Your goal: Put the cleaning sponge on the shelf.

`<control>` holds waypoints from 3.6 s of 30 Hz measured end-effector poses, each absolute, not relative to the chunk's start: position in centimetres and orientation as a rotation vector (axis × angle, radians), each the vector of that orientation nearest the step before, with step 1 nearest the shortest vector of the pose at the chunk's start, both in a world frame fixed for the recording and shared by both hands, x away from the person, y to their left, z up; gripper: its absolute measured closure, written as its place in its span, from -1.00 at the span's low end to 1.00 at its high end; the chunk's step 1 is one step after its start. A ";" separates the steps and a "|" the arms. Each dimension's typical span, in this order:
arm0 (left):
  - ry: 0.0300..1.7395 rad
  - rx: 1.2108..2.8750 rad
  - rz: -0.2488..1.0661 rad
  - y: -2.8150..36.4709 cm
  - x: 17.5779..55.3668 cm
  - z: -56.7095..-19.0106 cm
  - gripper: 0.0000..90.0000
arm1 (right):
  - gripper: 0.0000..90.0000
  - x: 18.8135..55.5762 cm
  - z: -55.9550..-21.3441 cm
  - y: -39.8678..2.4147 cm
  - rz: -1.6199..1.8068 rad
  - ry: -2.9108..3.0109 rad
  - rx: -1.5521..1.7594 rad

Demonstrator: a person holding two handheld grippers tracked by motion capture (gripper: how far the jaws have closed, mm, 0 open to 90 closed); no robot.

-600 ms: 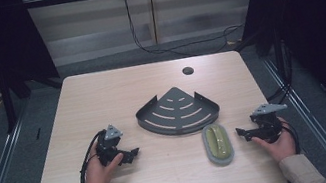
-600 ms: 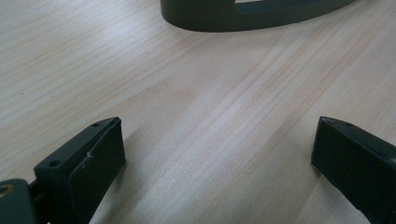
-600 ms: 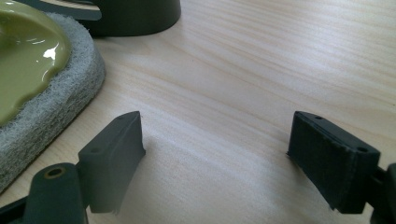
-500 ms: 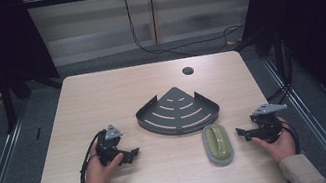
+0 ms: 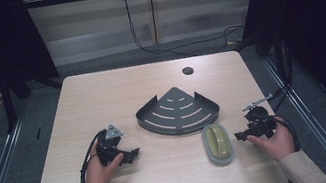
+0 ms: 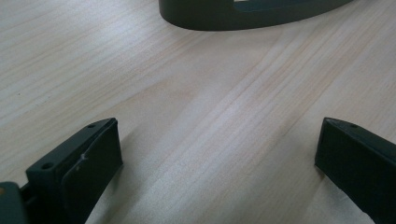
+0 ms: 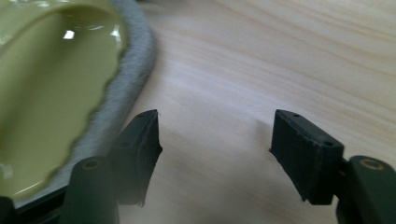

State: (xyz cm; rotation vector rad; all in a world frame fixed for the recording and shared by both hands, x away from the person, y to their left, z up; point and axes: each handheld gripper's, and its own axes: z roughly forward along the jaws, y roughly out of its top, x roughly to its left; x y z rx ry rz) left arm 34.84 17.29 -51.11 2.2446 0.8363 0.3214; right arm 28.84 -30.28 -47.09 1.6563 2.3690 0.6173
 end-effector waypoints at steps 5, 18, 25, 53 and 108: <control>0.836 2.243 0.318 17.3 34.8 -51.1 -1.00 | -0.17 29.2 -45.2 -29.6 0.546 2.439 1.700; 0.835 2.244 0.319 17.3 34.8 -51.1 -1.00 | -0.03 29.9 -42.3 -27.1 0.401 2.551 1.666; 0.837 2.244 0.322 17.3 34.8 -51.1 -1.00 | -0.01 30.2 -41.8 -25.7 0.406 2.592 1.671; 0.837 2.244 0.322 17.3 34.8 -51.1 -1.00 | 0.21 32.0 -42.1 -21.0 0.339 2.715 1.624; 0.841 2.241 0.316 17.3 34.8 -51.1 -1.00 | 0.60 38.7 -34.1 -20.6 0.326 2.729 1.487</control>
